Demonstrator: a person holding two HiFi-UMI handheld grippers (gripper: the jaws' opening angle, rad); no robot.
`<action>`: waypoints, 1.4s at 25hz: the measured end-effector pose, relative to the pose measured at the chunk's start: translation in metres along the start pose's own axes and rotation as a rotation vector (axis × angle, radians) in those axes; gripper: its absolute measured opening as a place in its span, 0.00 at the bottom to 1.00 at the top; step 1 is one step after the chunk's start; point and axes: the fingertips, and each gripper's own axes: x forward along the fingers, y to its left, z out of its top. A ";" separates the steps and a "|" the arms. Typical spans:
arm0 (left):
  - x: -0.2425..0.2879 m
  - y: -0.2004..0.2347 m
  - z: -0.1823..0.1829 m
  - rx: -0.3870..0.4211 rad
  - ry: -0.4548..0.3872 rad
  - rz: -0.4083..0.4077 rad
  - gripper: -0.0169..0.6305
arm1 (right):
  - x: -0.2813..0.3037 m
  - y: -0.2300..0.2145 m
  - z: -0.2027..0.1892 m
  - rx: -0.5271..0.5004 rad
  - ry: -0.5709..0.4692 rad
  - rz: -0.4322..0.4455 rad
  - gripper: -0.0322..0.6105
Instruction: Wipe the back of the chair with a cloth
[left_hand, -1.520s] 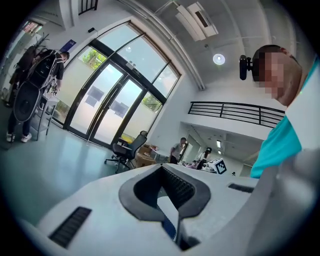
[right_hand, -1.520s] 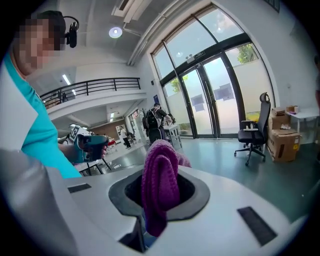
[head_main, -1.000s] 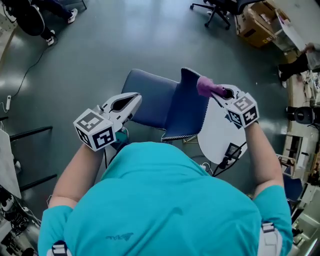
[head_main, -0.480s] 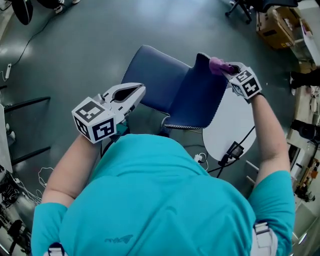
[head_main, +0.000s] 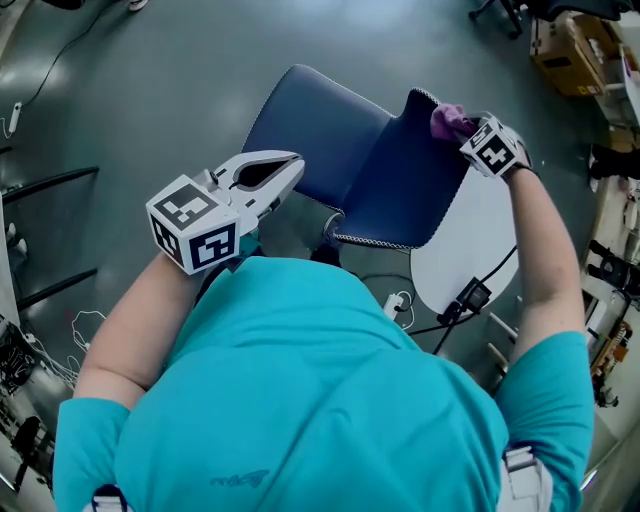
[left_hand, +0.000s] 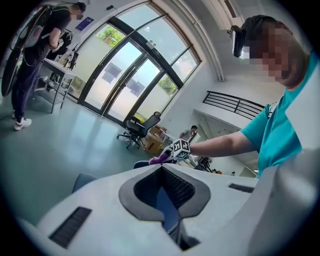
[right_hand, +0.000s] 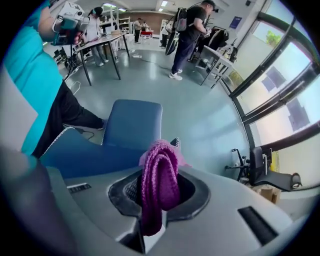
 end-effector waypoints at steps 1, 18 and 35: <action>0.001 0.001 0.000 -0.001 0.001 -0.003 0.02 | 0.001 0.001 0.000 -0.017 0.016 0.003 0.14; 0.006 -0.010 -0.004 0.004 -0.001 -0.030 0.02 | -0.011 0.036 -0.002 -0.065 0.074 0.051 0.14; 0.001 -0.019 -0.003 0.017 -0.012 -0.048 0.02 | -0.029 0.078 0.002 -0.078 0.053 0.107 0.14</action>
